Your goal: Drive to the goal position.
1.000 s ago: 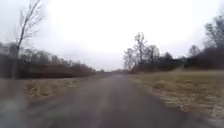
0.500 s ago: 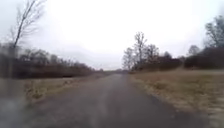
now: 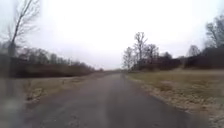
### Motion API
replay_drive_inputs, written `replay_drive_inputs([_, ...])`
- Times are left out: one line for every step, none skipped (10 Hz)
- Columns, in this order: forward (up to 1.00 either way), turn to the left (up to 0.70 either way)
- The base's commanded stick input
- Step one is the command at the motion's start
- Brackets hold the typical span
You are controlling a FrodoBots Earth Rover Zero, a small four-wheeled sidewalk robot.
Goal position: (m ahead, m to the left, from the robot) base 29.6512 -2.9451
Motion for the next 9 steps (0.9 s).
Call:
replay_drive_inputs([0.7, 0.0])
replay_drive_inputs([0.7, 0.0])
replay_drive_inputs([0.7, 0.0])
replay_drive_inputs([0.7, 0.0])
replay_drive_inputs([0.7, 0.0])
replay_drive_inputs([0.7, 0.0])
replay_drive_inputs([0.7, 0.0])
replay_drive_inputs([0.7, 0.0])
replay_drive_inputs([0.7, 0.0])
